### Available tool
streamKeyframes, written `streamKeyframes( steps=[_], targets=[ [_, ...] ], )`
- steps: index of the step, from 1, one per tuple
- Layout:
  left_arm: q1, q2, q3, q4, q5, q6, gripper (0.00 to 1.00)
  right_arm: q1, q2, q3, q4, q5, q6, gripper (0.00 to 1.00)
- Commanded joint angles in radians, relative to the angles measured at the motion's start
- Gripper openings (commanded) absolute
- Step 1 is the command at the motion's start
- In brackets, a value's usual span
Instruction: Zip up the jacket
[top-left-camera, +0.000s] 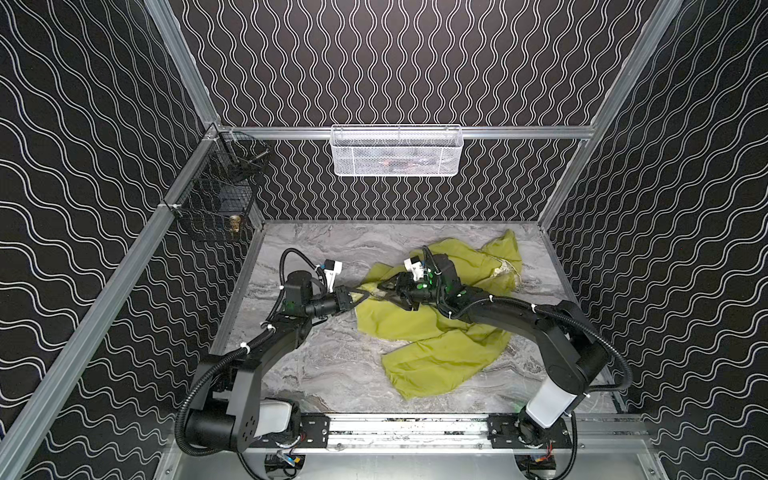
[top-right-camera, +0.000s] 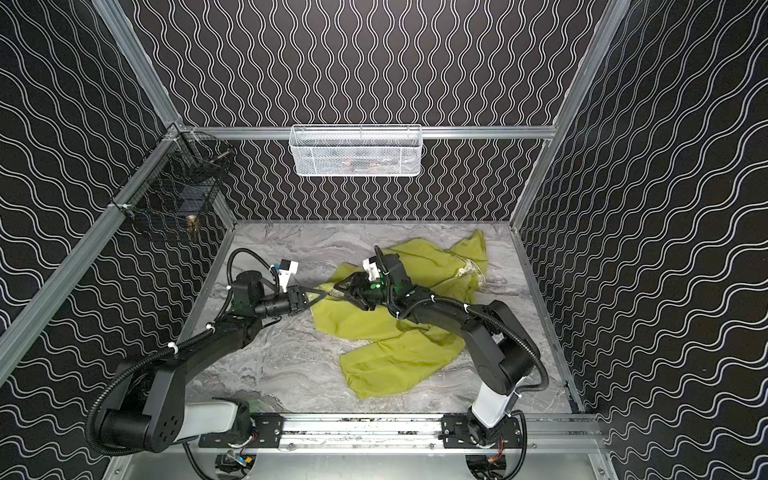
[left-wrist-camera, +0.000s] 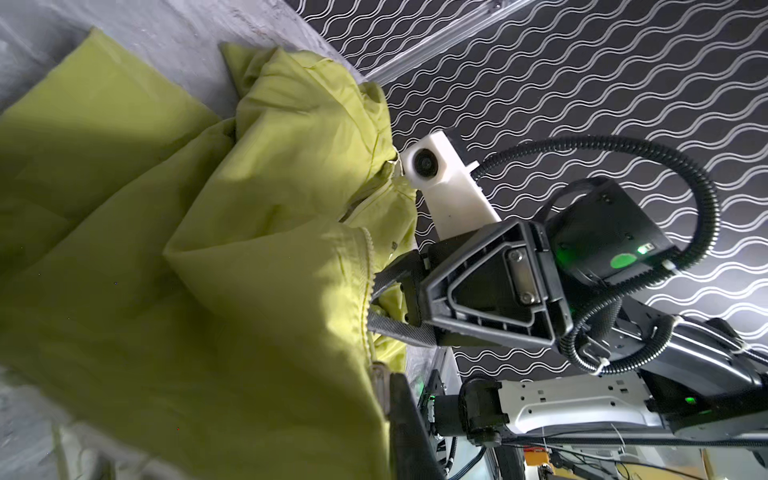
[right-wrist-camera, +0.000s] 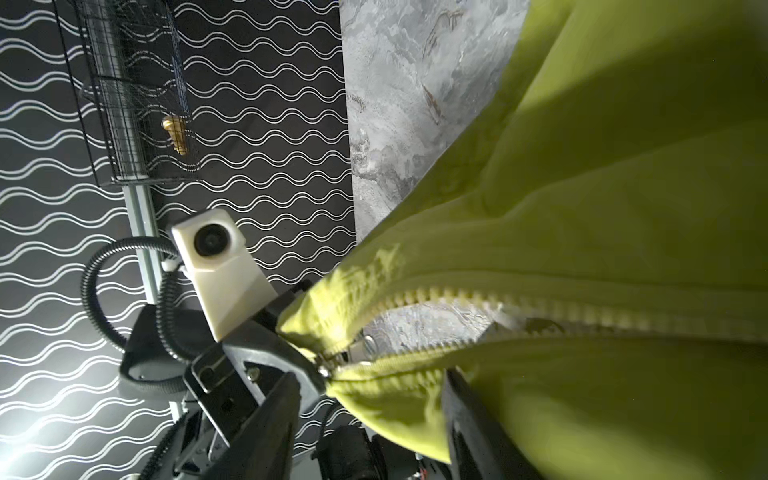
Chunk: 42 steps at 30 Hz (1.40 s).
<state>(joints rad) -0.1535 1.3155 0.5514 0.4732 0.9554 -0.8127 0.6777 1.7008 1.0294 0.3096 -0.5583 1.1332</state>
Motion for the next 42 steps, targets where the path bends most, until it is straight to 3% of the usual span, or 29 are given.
streamKeyframes(
  steps=[1, 6, 18, 25, 42],
  targets=[
    [0.0, -0.012, 0.008, 0.075, 0.051, -0.022, 0.0, 0.001, -0.027, -0.009, 0.011, -0.017, -0.092, 0.54],
    [0.0, -0.016, 0.01, 0.148, 0.094, -0.078, 0.0, -0.001, -0.034, -0.026, 0.12, -0.069, -0.082, 0.51],
    [-0.001, 0.002, 0.008, 0.209, 0.121, -0.124, 0.0, 0.0, 0.021, -0.073, 0.364, -0.136, 0.041, 0.56],
    [-0.001, 0.007, 0.008, 0.206, 0.12, -0.12, 0.0, -0.001, 0.054, -0.077, 0.481, -0.167, 0.121, 0.42],
    [-0.003, 0.015, 0.01, 0.208, 0.115, -0.124, 0.0, 0.006, 0.027, -0.102, 0.517, -0.172, 0.152, 0.29]
  ],
)
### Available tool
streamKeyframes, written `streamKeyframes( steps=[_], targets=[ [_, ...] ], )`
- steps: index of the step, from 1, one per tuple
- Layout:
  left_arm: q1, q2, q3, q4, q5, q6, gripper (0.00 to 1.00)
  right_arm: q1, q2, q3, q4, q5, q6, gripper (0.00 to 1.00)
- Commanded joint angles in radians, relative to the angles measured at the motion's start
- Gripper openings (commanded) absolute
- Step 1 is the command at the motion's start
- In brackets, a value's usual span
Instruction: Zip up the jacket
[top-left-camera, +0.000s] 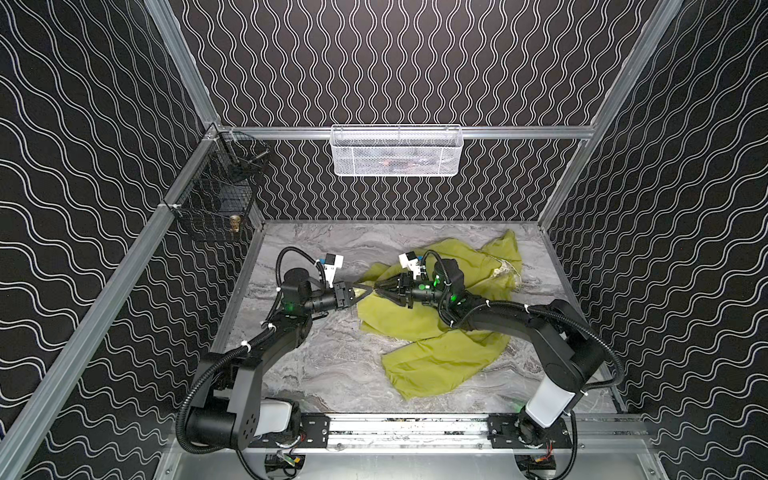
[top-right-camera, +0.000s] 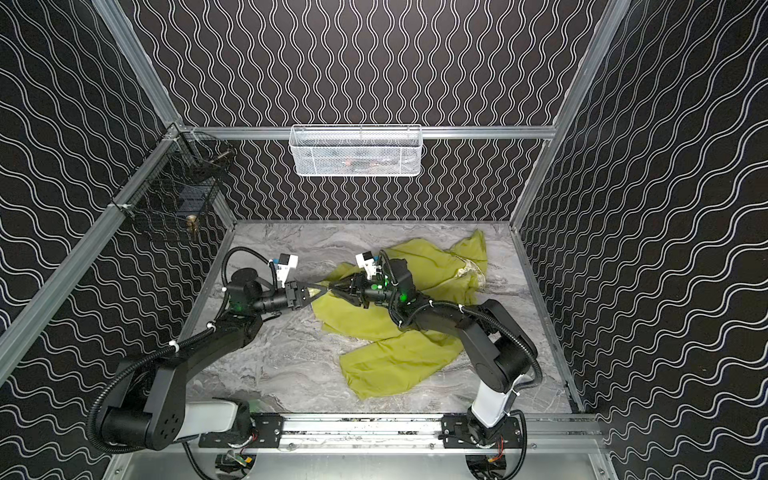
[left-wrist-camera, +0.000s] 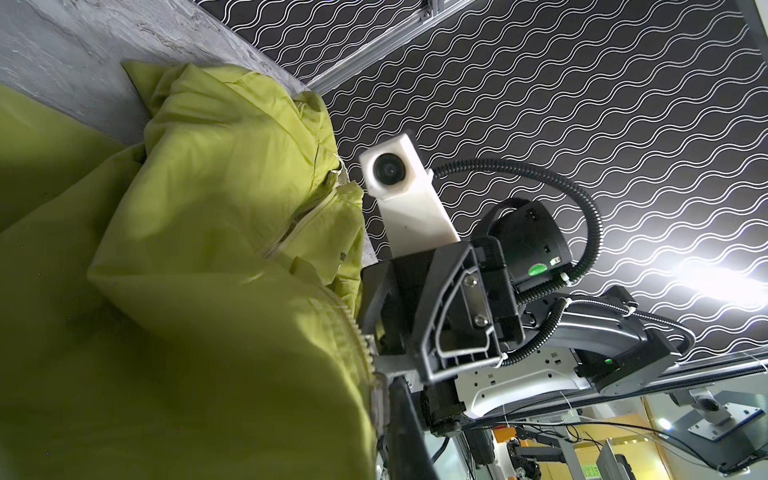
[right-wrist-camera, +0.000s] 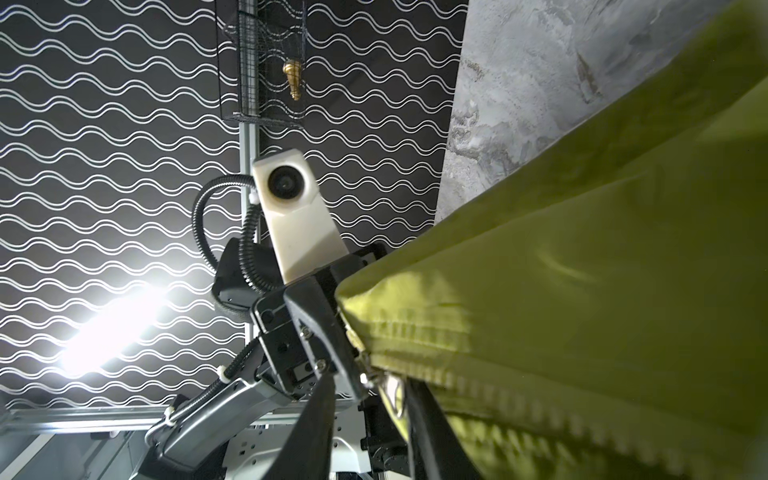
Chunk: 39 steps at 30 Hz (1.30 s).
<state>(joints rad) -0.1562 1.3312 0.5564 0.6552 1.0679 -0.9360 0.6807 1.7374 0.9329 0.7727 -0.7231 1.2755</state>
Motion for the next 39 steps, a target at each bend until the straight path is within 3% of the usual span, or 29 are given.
streamKeyframes(
  steps=[1, 12, 21, 25, 30, 34, 39],
  targets=[
    [0.0, 0.002, 0.004, 0.029, 0.003, -0.002, 0.0, 0.004, -0.013, -0.009, 0.052, -0.006, 0.01, 0.29],
    [0.0, -0.002, 0.001, 0.032, 0.005, -0.005, 0.0, 0.003, 0.005, 0.012, 0.012, -0.004, -0.01, 0.18],
    [0.0, -0.009, 0.008, 0.008, 0.003, 0.009, 0.0, 0.003, 0.019, 0.045, -0.08, 0.008, -0.05, 0.0],
    [0.0, -0.024, 0.01, -0.033, -0.009, 0.023, 0.28, 0.003, 0.014, 0.054, -0.128, 0.018, -0.078, 0.0],
    [0.001, -0.062, 0.023, -0.145, -0.037, 0.068, 0.4, 0.003, -0.002, 0.057, -0.206, 0.039, -0.128, 0.0],
    [0.001, -0.077, 0.033, -0.213, -0.058, 0.095, 0.39, 0.004, -0.017, 0.057, -0.259, 0.056, -0.163, 0.0],
    [0.001, -0.064, 0.031, -0.226, -0.064, 0.1, 0.27, 0.004, -0.015, 0.093, -0.268, 0.055, -0.166, 0.0]
  ],
)
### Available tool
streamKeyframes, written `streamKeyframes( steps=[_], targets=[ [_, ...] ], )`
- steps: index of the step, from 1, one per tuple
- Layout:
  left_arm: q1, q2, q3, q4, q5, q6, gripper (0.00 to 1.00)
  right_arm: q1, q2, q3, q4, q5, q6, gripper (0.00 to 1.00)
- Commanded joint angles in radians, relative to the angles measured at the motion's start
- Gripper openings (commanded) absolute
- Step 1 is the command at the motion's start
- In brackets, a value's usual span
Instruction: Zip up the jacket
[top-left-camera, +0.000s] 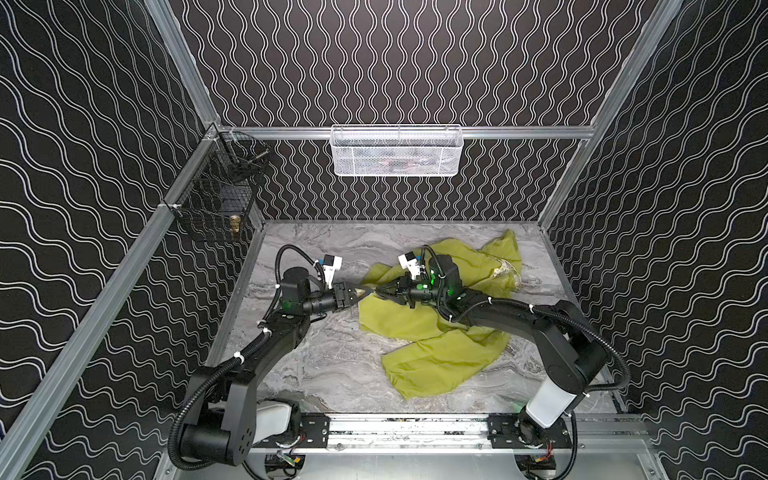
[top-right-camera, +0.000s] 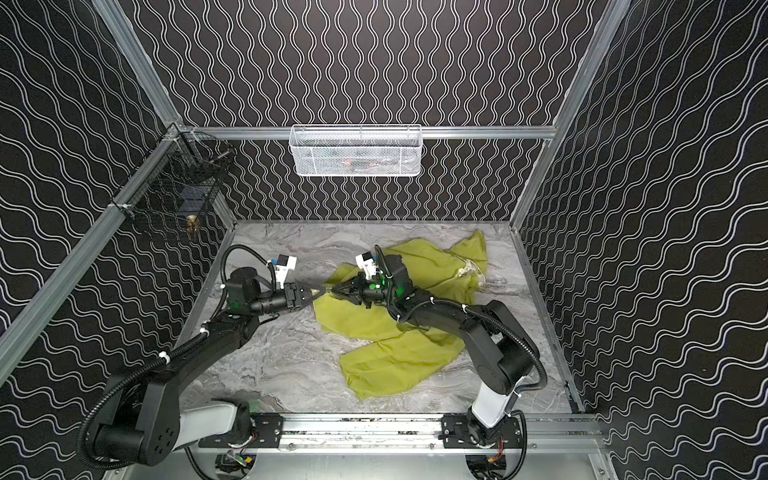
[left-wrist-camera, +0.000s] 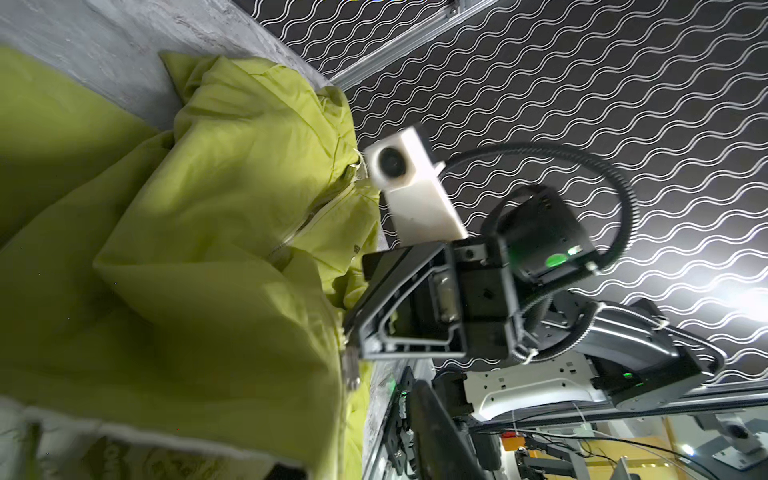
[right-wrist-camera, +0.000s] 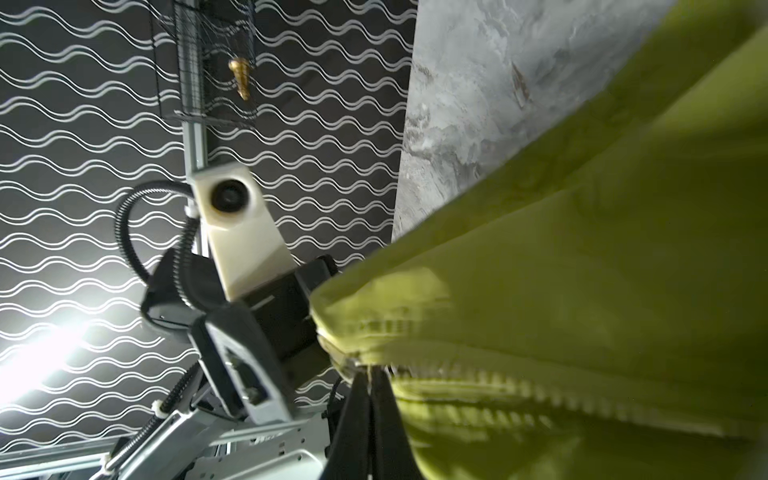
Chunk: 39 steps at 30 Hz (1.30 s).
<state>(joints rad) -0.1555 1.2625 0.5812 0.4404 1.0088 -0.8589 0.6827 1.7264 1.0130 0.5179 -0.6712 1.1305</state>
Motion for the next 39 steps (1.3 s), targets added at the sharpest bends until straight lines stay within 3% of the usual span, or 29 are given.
streamKeyframes(
  steps=[1, 7, 14, 39],
  targets=[
    [0.001, 0.009, 0.005, -0.005, -0.006, 0.021, 0.23, 0.002, -0.004, 0.015, -0.015, 0.002, -0.022, 0.0],
    [0.001, -0.001, 0.024, -0.083, -0.034, 0.059, 0.0, 0.002, -0.017, 0.025, -0.096, 0.034, -0.058, 0.0],
    [0.001, -0.043, 0.061, -0.245, -0.095, 0.16, 0.0, -0.003, -0.043, 0.039, -0.218, 0.102, -0.122, 0.0],
    [0.001, -0.072, 0.077, -0.326, -0.161, 0.214, 0.0, -0.01, -0.074, 0.069, -0.362, 0.18, -0.216, 0.0]
  ],
)
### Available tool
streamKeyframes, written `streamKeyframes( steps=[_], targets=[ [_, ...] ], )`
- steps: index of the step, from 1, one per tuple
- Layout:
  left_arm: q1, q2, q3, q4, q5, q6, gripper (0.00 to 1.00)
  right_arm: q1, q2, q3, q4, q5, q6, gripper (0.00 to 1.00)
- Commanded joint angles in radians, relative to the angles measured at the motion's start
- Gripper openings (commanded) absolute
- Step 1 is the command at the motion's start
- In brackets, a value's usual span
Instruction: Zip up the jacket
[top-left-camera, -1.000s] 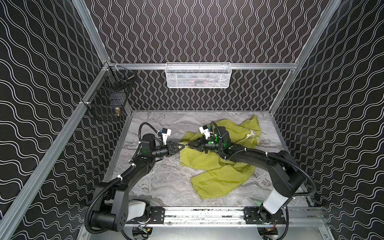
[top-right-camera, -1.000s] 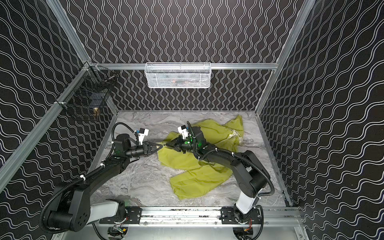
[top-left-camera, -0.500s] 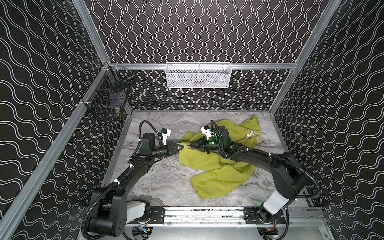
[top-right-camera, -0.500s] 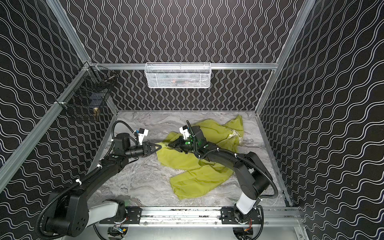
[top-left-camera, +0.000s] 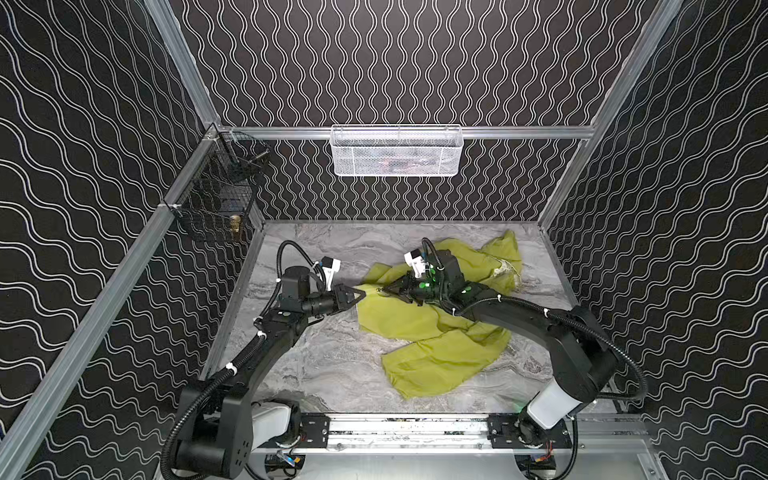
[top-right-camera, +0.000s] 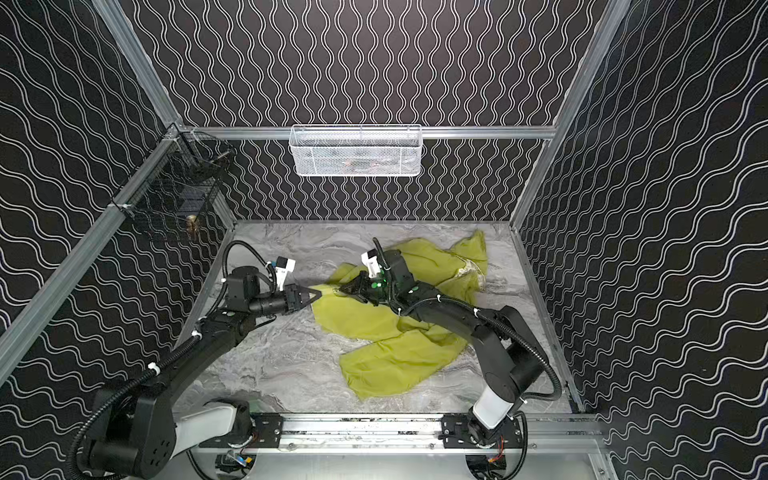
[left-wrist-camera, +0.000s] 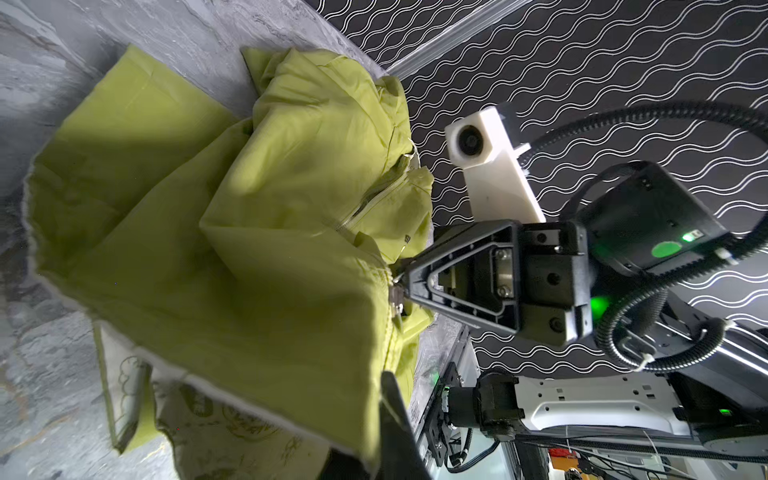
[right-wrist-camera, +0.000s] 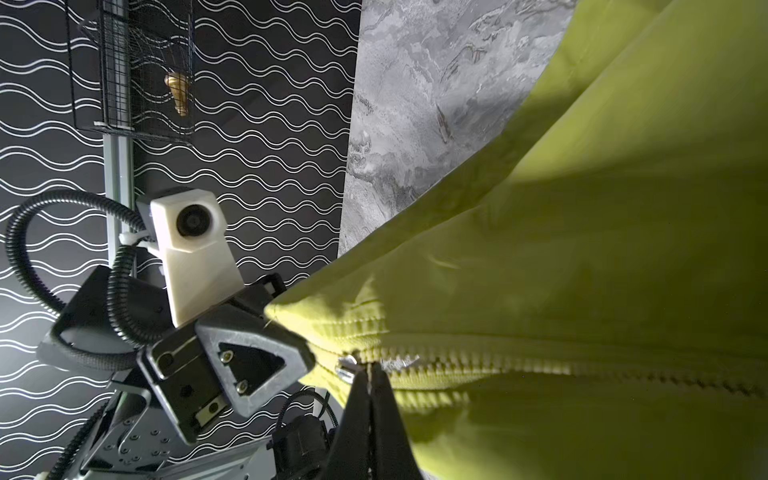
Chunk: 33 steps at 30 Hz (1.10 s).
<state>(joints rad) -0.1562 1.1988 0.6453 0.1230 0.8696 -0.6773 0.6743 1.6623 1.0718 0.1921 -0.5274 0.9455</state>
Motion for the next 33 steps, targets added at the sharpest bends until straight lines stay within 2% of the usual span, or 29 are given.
streamKeyframes(
  steps=[1, 33],
  targets=[
    [0.001, -0.007, 0.014, -0.015, -0.028, 0.035, 0.0, -0.002, -0.01, 0.01, -0.04, 0.037, -0.034, 0.0],
    [0.001, -0.037, 0.027, -0.156, -0.178, 0.112, 0.0, -0.042, -0.034, 0.034, -0.182, 0.129, -0.121, 0.0]
  ],
)
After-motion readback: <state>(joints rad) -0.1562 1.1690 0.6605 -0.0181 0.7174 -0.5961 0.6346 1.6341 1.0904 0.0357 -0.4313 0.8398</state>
